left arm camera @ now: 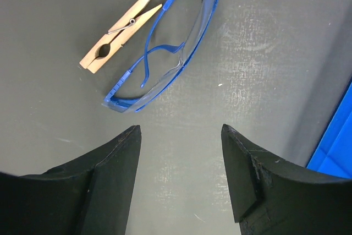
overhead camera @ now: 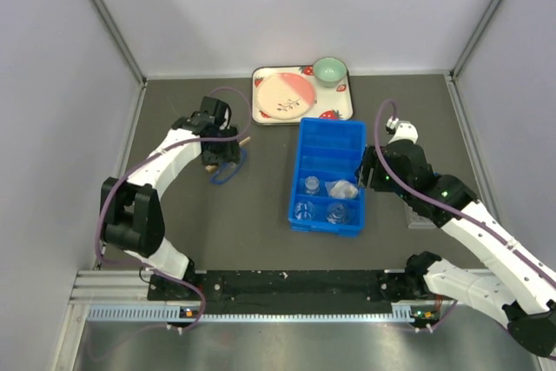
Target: Organize the chemistry lab equipment
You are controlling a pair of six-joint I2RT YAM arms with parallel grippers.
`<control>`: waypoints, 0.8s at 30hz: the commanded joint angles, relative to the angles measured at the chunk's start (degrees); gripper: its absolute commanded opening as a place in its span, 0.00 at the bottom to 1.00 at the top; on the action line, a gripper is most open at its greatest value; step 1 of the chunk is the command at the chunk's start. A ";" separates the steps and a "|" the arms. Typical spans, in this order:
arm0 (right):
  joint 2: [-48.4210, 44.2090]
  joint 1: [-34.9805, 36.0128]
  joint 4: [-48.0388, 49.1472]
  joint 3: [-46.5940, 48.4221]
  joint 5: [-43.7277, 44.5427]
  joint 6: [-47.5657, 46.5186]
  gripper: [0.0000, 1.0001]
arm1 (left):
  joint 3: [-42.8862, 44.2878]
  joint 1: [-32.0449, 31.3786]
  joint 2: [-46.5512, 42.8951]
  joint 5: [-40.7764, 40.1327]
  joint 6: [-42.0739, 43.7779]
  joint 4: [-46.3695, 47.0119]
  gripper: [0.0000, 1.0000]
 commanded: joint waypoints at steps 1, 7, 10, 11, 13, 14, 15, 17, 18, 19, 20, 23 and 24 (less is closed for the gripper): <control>0.01 -0.43 2.51 -0.14 -0.55 0.00 0.66 | -0.21 1.02 1.23 2.39 0.72 3.72 0.65; -0.08 -0.34 2.69 -0.59 -0.29 -0.09 0.66 | -0.91 2.87 3.87 4.41 1.77 4.25 0.64; -0.16 -0.43 2.87 -0.50 -0.20 -0.09 0.66 | -0.65 3.57 5.01 4.85 2.74 4.25 0.63; -0.16 -0.34 2.95 -0.50 -0.12 -0.09 0.66 | -0.56 4.01 5.45 4.77 3.18 4.25 0.63; -0.25 -0.34 3.04 -0.67 -0.03 0.00 0.66 | -0.47 4.36 5.63 4.76 3.36 4.16 0.63; -0.25 -0.34 3.04 -0.67 -0.11 -0.09 0.66 | -0.47 4.80 5.81 4.76 3.44 4.16 0.63; -0.25 -0.34 3.04 -0.85 -0.12 0.00 0.66 | -0.56 5.06 5.89 4.85 3.45 4.25 0.63; -0.25 -0.34 3.22 -1.02 -0.12 0.00 0.66 | -0.65 5.41 6.51 4.85 3.62 4.34 0.63; -0.34 -0.52 3.31 -1.20 -0.20 0.00 0.66 | -0.65 5.59 6.86 4.77 3.62 4.33 0.63; -0.43 -0.35 3.22 -1.29 -0.29 0.09 0.66 | -0.56 5.85 7.30 4.85 3.53 4.25 0.63; -0.51 -0.43 3.39 -1.38 -0.29 0.09 0.66 | -0.56 5.94 7.74 4.94 3.53 4.25 0.63; -1.04 -0.34 3.48 -1.99 -0.12 0.09 0.66 | -0.74 6.03 8.79 5.03 3.18 4.33 0.63; -1.39 -0.43 3.48 -1.99 -0.03 0.17 0.66 | -0.91 6.03 9.06 5.29 3.09 4.33 0.62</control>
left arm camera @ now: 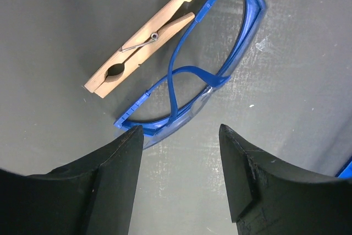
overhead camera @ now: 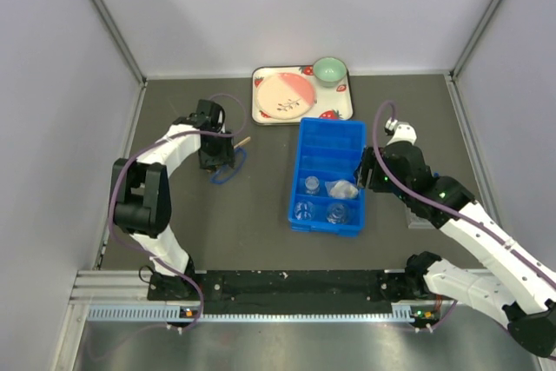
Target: Organize the chemistry lab equipment
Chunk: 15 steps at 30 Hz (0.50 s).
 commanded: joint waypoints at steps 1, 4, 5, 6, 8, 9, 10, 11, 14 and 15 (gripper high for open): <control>-1.48 -0.34 1.58 -0.72 0.43 0.15 0.66 | -0.63 0.33 1.56 0.92 -0.14 1.49 0.62; -2.18 -0.34 1.58 -1.08 0.35 0.33 0.66 | -1.59 0.33 1.83 1.54 -0.84 1.93 0.60; -2.27 -0.34 1.58 -1.25 0.43 0.33 0.66 | -1.86 0.33 1.92 1.71 -1.02 2.02 0.59; -2.53 -0.43 1.58 -1.43 0.43 0.33 0.66 | -2.12 0.24 2.00 1.97 -1.20 2.02 0.56; -2.98 -0.43 1.58 -1.60 0.26 0.50 0.66 | -2.65 0.15 1.92 2.50 -1.81 2.11 0.46; -3.15 -0.34 1.58 -1.69 0.26 0.50 0.66 | -3.00 0.24 1.92 2.59 -2.07 2.11 0.42; -3.41 -0.34 1.49 -1.78 0.26 0.50 0.66 | -3.18 0.06 1.83 2.76 -2.42 2.11 0.35; -3.59 -0.34 1.32 -1.87 0.17 0.50 0.66 | -3.53 0.06 1.83 2.94 -2.60 2.11 0.33; -4.12 -0.34 1.06 -1.78 0.08 0.59 0.66 | -4.49 -0.11 1.39 3.21 -3.13 2.29 0.29; -4.21 -0.43 1.05 -1.69 0.17 0.68 0.66 | -4.67 -0.11 1.13 3.29 -3.22 2.55 0.27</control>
